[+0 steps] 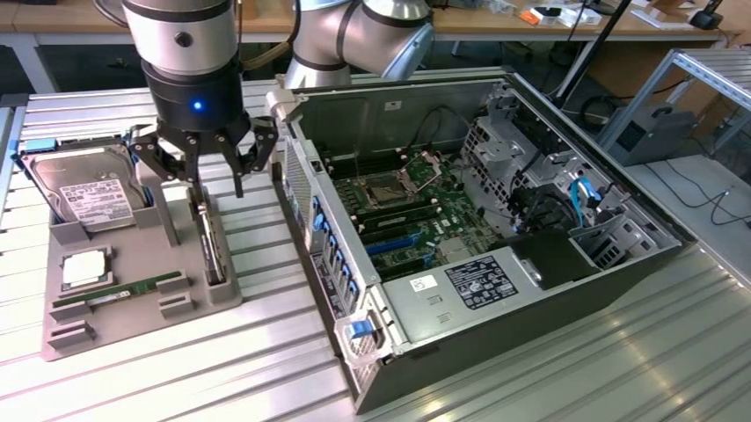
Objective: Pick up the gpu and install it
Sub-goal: 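Pick up the gpu and move the gpu toward the slot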
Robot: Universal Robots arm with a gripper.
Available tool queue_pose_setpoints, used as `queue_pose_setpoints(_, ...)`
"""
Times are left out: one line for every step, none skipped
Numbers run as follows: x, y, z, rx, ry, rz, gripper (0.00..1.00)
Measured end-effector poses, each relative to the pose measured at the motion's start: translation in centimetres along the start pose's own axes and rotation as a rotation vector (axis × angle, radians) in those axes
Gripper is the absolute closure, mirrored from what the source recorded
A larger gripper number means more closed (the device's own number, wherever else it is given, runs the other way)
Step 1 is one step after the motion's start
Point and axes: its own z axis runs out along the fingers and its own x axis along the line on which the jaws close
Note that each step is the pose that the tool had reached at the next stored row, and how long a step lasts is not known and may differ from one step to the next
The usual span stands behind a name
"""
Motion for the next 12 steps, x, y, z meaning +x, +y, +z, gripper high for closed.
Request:
queue_pose_setpoints(0.0,0.0,0.07,0.0,0.0,0.0,0.52)
queue_pose_setpoints(0.0,-0.01,0.13,0.0,0.0,0.0,0.52)
queue_pose_setpoints(0.0,-0.01,0.19,0.0,0.0,0.0,0.52)
queue_pose_setpoints(0.01,-0.01,0.28,0.0,0.0,0.0,0.52)
queue_pose_setpoints(0.01,-0.02,0.35,0.0,0.0,0.0,0.52)
queue_pose_setpoints(0.01,-0.02,0.41,0.0,0.0,0.0,0.52)
queue_pose_setpoints(0.01,-0.02,0.47,0.0,0.0,0.0,0.52)
queue_pose_setpoints(0.01,-0.02,0.54,0.0,0.0,0.0,0.52)
queue_pose_setpoints(0.01,-0.03,0.61,0.0,0.0,0.0,0.52)
queue_pose_setpoints(0.01,-0.03,0.65,0.0,0.0,0.0,0.52)
queue_pose_setpoints(0.02,-0.03,0.7,0.0,-0.0001,0.0,0.52)
queue_pose_setpoints(0.02,-0.03,0.77,0.0,-0.0001,0.0,0.52)
